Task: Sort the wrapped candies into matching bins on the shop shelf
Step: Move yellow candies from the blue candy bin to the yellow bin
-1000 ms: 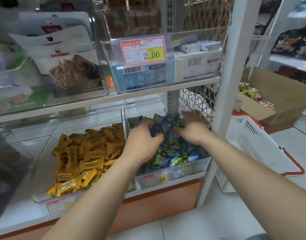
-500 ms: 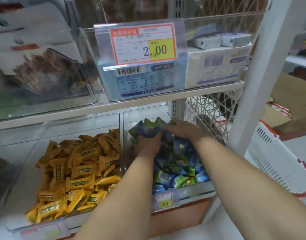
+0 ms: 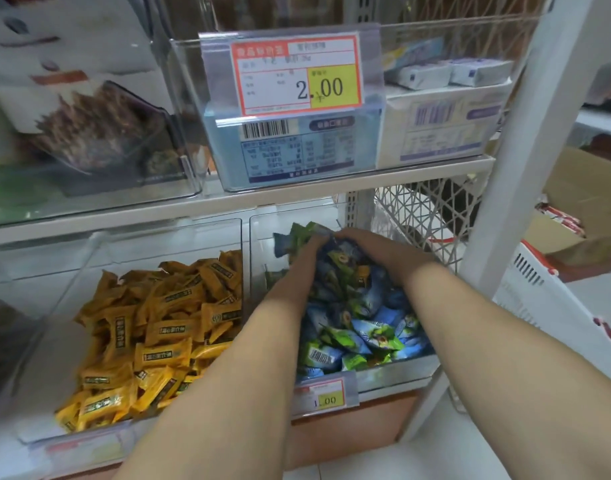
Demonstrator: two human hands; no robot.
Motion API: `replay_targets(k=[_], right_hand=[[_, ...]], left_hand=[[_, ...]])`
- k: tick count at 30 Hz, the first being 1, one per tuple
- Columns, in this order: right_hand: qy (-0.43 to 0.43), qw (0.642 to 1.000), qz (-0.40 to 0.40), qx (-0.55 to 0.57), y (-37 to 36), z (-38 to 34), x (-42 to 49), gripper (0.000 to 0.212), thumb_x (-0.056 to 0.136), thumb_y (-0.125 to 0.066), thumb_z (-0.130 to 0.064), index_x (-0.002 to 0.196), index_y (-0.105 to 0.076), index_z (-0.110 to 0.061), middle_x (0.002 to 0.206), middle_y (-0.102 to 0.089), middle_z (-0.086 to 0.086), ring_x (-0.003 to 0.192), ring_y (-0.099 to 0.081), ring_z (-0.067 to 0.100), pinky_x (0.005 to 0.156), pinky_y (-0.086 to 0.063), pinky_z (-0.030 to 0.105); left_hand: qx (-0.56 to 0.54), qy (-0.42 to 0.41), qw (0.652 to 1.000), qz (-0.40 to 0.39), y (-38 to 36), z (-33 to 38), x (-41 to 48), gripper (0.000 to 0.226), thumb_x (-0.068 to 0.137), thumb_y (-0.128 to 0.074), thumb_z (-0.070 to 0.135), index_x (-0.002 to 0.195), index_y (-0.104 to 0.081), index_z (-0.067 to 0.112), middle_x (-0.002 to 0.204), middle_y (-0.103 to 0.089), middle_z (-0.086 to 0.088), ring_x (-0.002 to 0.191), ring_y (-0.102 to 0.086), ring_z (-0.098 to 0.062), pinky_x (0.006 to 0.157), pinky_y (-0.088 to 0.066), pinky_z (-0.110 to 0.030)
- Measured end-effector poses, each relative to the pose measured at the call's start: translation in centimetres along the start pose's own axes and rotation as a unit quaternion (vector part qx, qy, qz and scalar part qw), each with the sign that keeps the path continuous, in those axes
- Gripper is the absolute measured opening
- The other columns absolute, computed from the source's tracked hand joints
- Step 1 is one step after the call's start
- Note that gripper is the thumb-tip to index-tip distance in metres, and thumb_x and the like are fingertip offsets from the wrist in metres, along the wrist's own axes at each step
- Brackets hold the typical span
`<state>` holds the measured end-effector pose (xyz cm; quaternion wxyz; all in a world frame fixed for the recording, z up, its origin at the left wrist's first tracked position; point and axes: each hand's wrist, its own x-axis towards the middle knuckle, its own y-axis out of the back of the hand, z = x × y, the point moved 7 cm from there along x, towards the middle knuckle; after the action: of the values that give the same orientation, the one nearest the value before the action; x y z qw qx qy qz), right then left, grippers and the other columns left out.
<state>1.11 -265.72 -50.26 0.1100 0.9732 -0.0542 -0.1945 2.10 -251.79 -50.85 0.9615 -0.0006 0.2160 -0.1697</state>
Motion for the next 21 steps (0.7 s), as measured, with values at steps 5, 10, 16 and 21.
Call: replay_targets(k=[5, 10, 16, 21], right_hand=[[0.022, 0.998, 0.01, 0.058, -0.3, -2.4, -1.6, 0.057, 0.076, -0.071, -0.052, 0.119, -0.07, -0.014, 0.114, -0.073, 0.012, 0.109, -0.068, 0.033, 0.102, -0.051, 0.048], [0.049, 0.996, 0.024, 0.066, -0.2, -3.4, -3.5, 0.053, 0.068, -0.073, -0.049, 0.108, -0.073, -0.014, 0.105, -0.075, 0.01, 0.098, -0.069, 0.028, 0.088, -0.056, 0.04], [0.118, 0.989, 0.061, -0.07, 0.6, -3.9, -7.3, 0.015, 0.082, -0.068, -0.046, 0.086, -0.075, -0.034, 0.088, -0.075, -0.009, 0.081, -0.068, 0.013, 0.062, -0.046, 0.025], [0.131, 0.941, 0.085, -0.299, 0.7, -3.5, -10.6, 0.022, 0.093, -0.064, -0.035, 0.112, -0.073, -0.03, 0.118, -0.07, -0.001, 0.093, -0.064, 0.016, 0.068, -0.044, 0.021]], left_hand=[[0.017, -0.015, 1.0, -0.004, 0.9, 4.0, -2.5, 0.033, 0.089, -0.066, 0.04, 0.101, -0.074, 0.01, 0.103, -0.074, -0.018, 0.095, -0.071, -0.03, 0.087, -0.056, -0.037], [0.026, -0.033, 0.998, -0.038, 1.9, 5.3, -4.4, 0.03, 0.082, -0.076, 0.034, 0.104, -0.073, 0.015, 0.09, -0.077, -0.008, 0.084, -0.072, -0.024, 0.081, -0.059, -0.037], [0.397, -0.181, 0.9, 0.005, 2.4, 6.5, -6.8, 0.039, 0.077, -0.076, 0.035, 0.11, -0.064, 0.019, 0.101, -0.07, -0.003, 0.092, -0.066, -0.022, 0.083, -0.055, -0.038], [0.65, -0.16, 0.742, -0.04, 2.2, 4.8, -8.7, 0.06, 0.078, -0.071, 0.051, 0.127, -0.046, 0.027, 0.095, -0.055, 0.005, 0.084, -0.054, -0.017, 0.058, -0.04, -0.026]])
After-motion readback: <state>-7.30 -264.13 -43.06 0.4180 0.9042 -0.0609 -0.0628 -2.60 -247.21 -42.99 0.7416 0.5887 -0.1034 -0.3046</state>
